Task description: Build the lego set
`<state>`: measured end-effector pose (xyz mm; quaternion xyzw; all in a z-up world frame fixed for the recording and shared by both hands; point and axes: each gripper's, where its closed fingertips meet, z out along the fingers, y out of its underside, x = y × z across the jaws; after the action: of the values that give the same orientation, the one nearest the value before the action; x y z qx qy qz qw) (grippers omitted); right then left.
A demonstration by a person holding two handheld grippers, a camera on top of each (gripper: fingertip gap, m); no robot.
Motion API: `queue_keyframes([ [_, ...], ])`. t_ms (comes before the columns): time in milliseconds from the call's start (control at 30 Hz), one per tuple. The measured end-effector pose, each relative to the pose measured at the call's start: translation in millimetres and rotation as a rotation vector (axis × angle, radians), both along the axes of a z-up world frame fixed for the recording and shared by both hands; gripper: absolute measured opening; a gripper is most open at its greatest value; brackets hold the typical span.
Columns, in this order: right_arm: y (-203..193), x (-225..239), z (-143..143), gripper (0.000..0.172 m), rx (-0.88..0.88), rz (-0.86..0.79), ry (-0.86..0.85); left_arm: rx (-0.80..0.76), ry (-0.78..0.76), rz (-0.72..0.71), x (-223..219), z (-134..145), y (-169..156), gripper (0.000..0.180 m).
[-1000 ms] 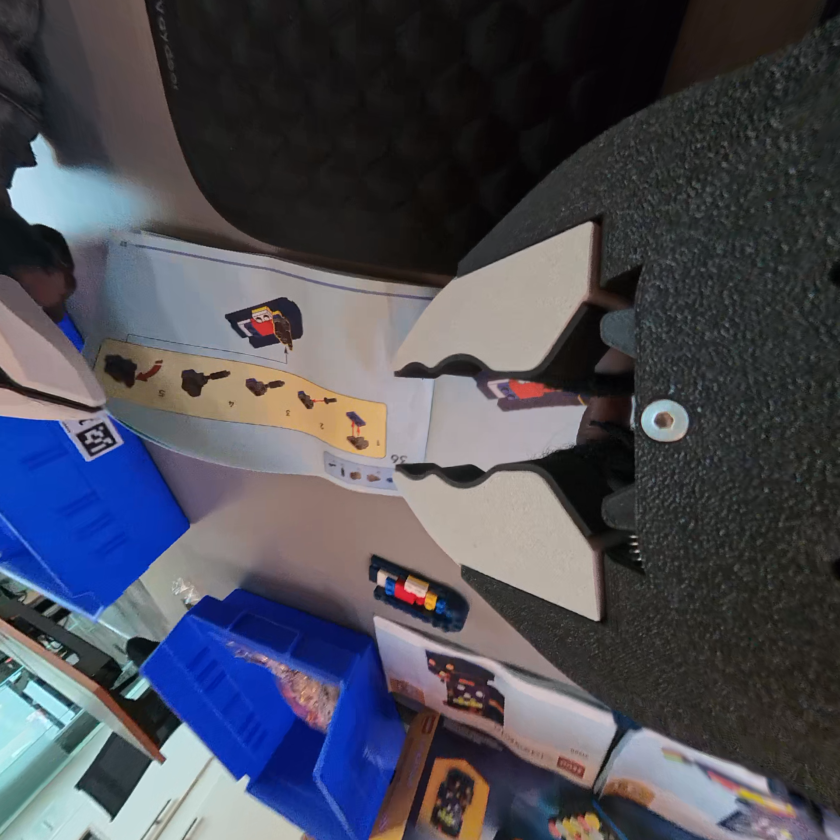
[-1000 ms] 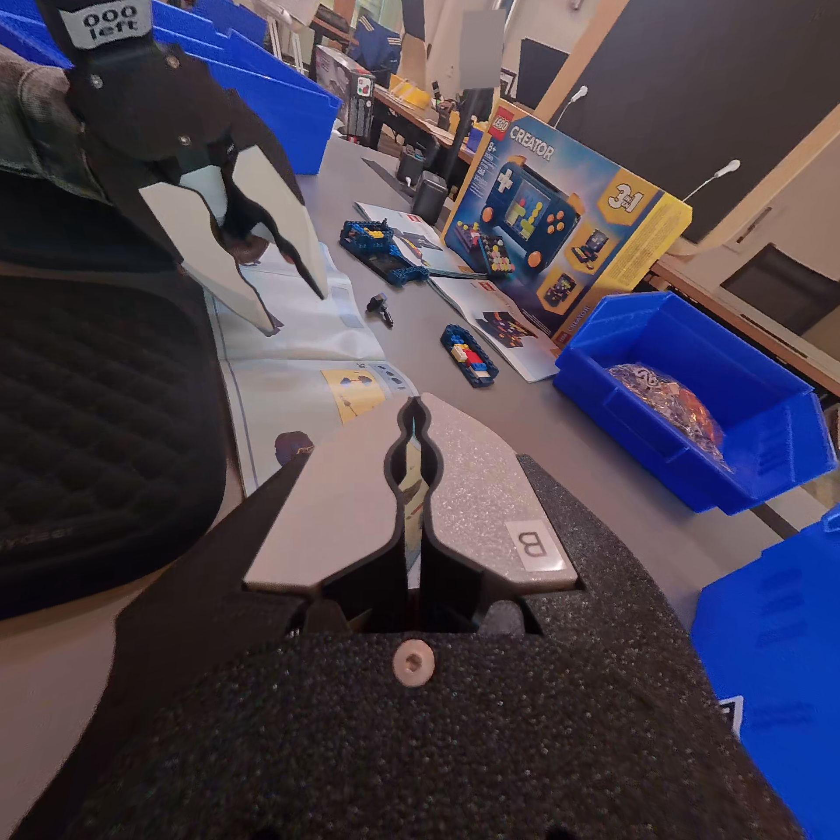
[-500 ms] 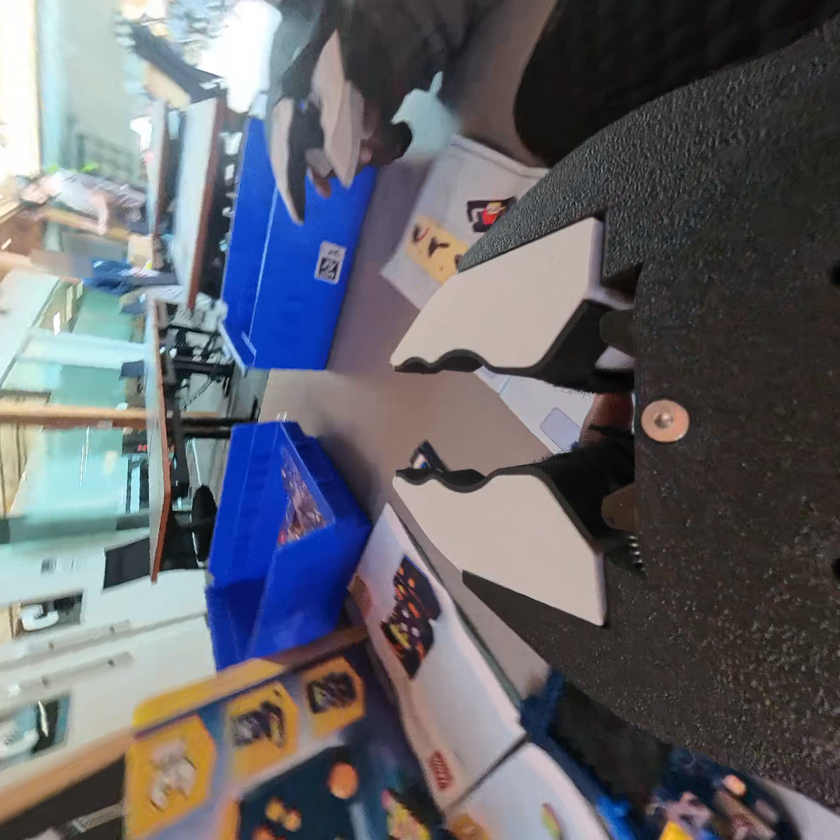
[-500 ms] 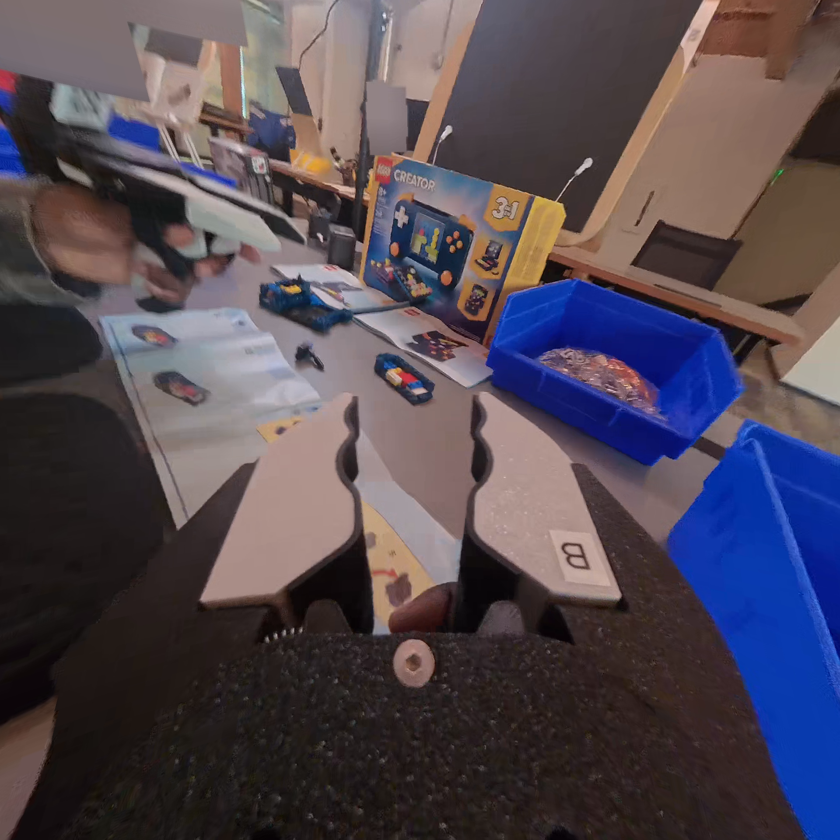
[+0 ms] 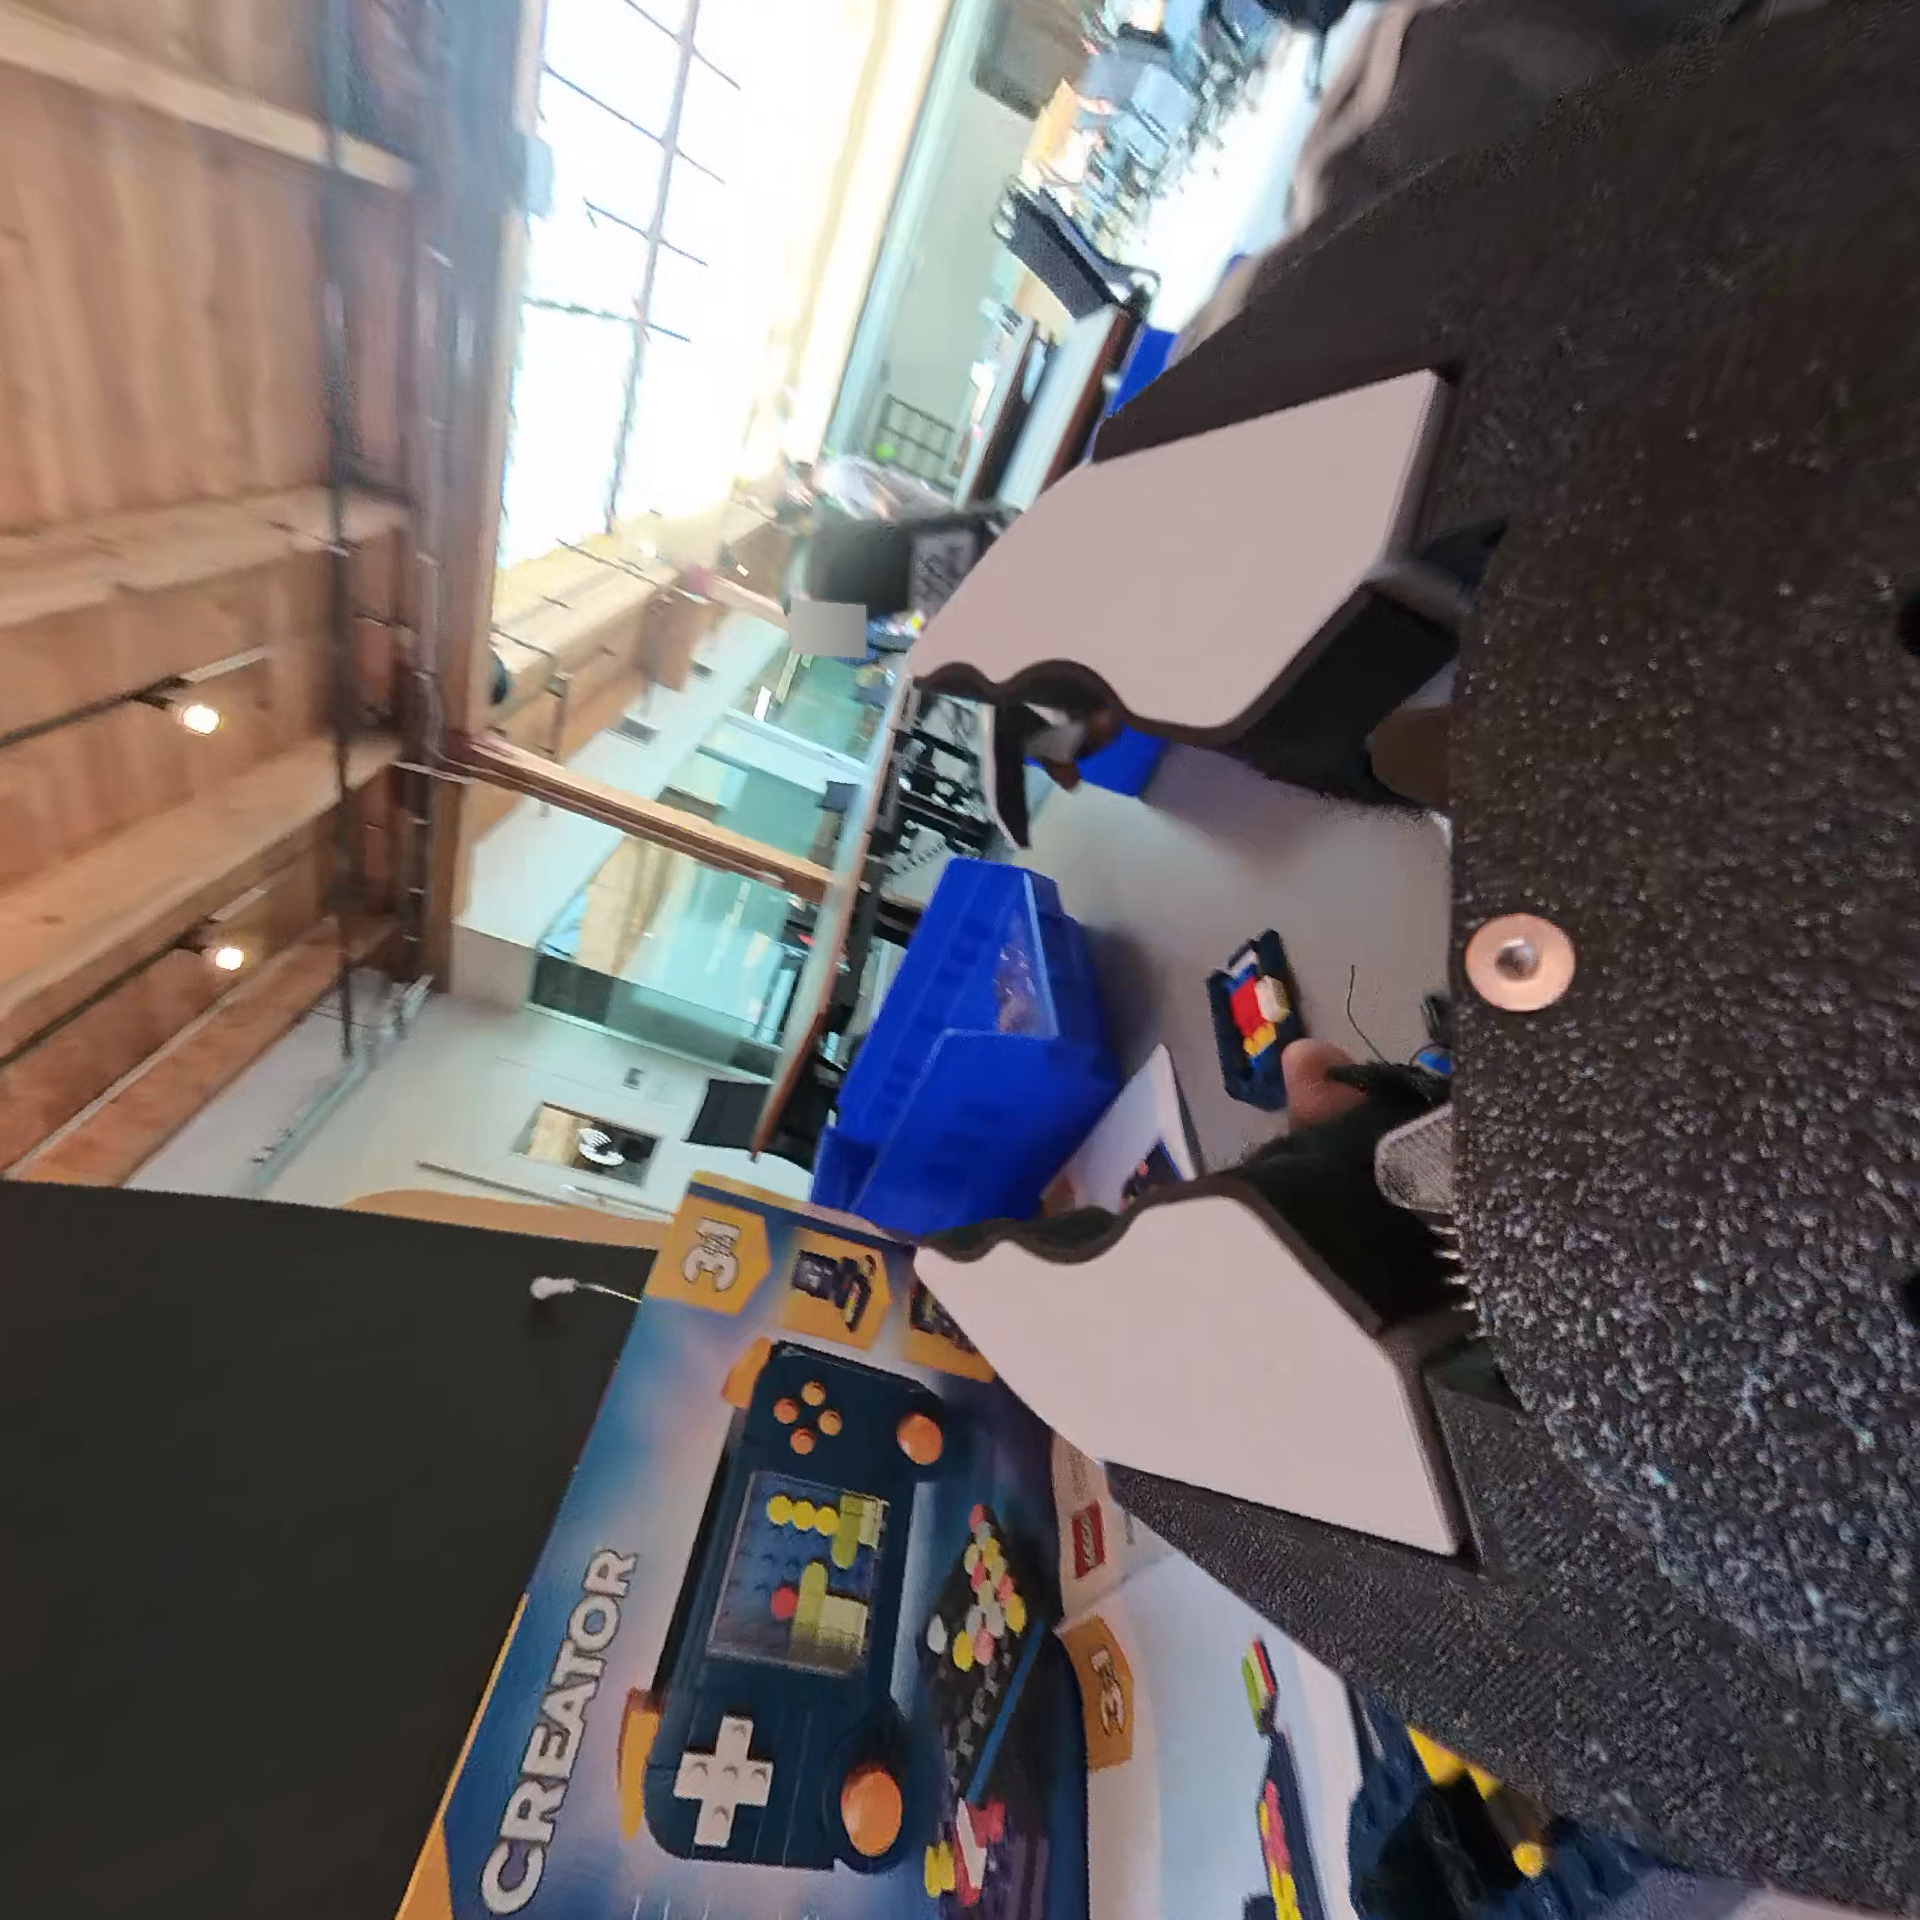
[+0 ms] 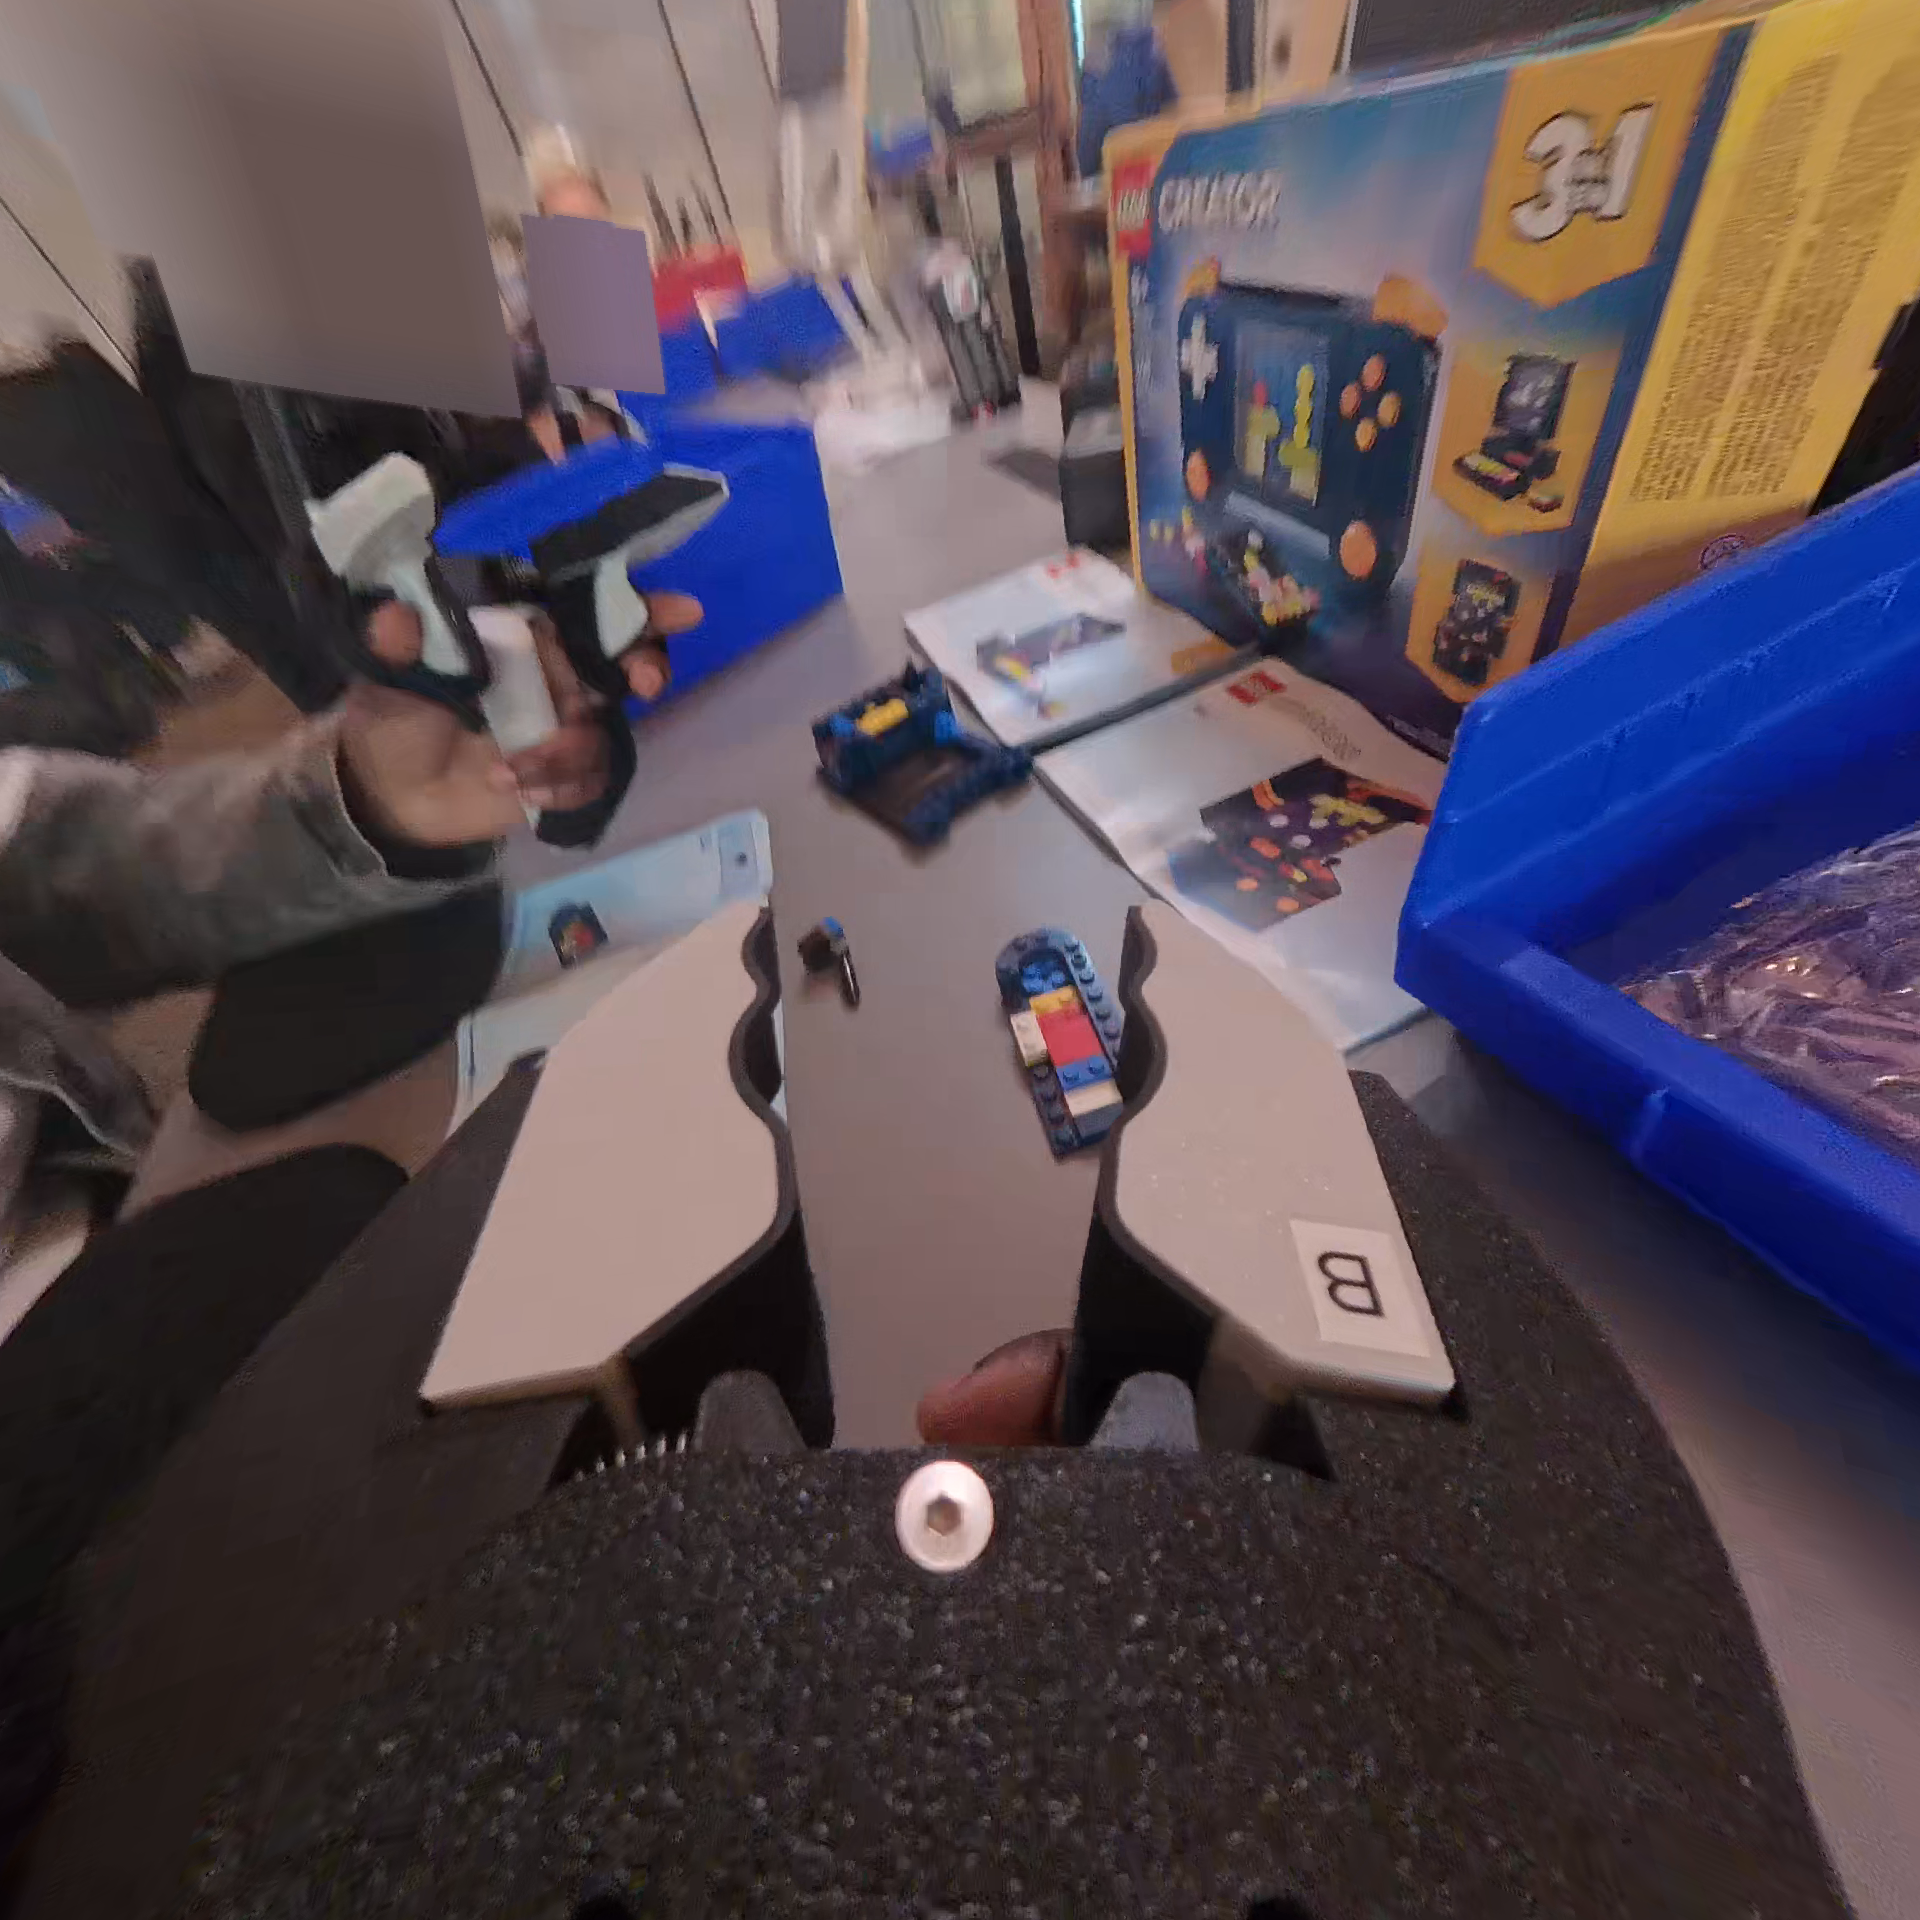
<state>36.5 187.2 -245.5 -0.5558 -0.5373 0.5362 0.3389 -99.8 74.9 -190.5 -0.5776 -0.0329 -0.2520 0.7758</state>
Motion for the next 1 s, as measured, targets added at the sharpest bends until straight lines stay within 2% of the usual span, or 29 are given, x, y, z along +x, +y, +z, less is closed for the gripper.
queue_keyframes([
  [100,10.6,9.8,-14.5,0.059,-0.005,-0.078,0.126,0.085,-0.064,-0.051,1.4,16.6,-9.4,0.096],
  [200,23.3,14.3,-25.0,0.053,0.069,-0.144,0.144,0.126,-0.054,-0.076,7.7,20.8,-14.3,0.088],
  [300,25.0,13.4,-26.0,0.050,0.033,-0.127,0.138,0.089,0.018,-0.136,22.9,12.4,-10.8,0.083],
  [500,24.9,12.1,-28.1,0.050,0.025,-0.122,0.123,-0.012,0.221,-0.258,61.8,-13.8,-3.9,0.097],
  [567,25.2,11.6,-28.8,0.050,0.021,-0.122,0.118,-0.053,0.271,-0.344,76.4,-24.6,-6.0,0.098],
  [667,26.3,11.3,-29.5,0.050,0.011,-0.126,0.111,-0.130,0.248,-0.501,94.8,-35.2,-12.6,0.097],
  [733,27.1,10.9,-30.3,0.050,0.007,-0.132,0.105,-0.152,0.265,-0.511,96.9,-40.0,-12.4,0.096],
  [1000,24.8,8.8,-33.9,0.050,0.015,-0.124,0.075,-0.197,0.456,-0.408,91.0,-58.7,-4.9,0.084],
])
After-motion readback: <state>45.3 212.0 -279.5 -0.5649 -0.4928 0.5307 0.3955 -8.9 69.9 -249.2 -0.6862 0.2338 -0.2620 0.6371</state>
